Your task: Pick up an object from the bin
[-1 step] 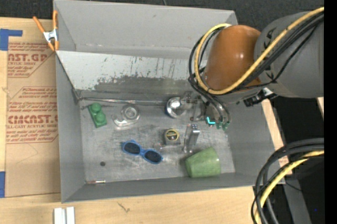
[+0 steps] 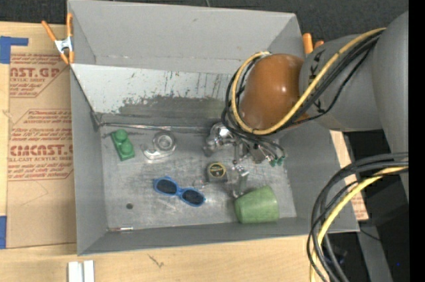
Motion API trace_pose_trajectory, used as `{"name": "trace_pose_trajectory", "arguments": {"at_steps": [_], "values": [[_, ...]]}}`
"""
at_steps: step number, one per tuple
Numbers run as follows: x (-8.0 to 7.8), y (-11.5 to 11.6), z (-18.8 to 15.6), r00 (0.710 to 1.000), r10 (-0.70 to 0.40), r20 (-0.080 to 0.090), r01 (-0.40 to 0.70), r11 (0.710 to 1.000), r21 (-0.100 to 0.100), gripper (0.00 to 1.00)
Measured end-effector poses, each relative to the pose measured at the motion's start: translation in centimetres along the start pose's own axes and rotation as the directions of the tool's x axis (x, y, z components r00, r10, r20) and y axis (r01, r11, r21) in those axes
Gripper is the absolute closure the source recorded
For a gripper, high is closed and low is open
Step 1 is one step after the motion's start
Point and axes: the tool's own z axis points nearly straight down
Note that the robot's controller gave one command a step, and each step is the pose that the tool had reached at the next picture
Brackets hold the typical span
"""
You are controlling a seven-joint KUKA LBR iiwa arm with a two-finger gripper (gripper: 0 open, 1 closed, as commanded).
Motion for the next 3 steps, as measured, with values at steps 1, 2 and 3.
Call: {"name": "trace_pose_trajectory", "arguments": {"at_steps": [1, 2, 3], "values": [[-0.1, 1.9, -2.8, 0.995, 0.096, -0.009, -0.096, 0.995, -0.003, 0.00], [0.1, 1.3, -2.7, 0.981, 0.195, -0.011, -0.195, 0.981, -0.001, 0.00], [0.2, 0.6, 0.0, 0.985, 0.175, 0.001, -0.175, 0.985, 0.000, 0.00]]}}
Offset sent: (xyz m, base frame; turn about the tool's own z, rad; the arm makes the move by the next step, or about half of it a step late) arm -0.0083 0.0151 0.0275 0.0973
